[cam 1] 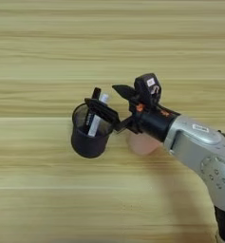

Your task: Move the objects on the table

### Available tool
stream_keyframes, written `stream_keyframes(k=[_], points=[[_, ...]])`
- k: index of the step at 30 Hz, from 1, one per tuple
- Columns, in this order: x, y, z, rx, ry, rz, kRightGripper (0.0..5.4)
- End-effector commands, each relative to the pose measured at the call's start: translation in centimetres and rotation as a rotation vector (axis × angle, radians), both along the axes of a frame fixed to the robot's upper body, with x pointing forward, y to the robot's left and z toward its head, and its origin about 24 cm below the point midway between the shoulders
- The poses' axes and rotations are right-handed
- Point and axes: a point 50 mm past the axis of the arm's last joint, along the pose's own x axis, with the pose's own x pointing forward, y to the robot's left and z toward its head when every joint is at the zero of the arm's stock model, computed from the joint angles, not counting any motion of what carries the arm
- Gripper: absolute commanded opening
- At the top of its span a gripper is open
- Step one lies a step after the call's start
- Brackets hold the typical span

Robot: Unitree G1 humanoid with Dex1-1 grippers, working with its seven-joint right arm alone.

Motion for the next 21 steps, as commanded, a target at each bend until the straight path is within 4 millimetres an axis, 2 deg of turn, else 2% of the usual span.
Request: stream_keyframes(k=[1,14,21], points=[[0.56,-0.04,1.47,-0.014,-0.092,-0.006,5.02],[0.89,-0.01,0.94,-0.015,-0.074,-0.012,3.58],[1.19,-0.12,0.54,-0.020,-0.061,-0.020,4.02]])
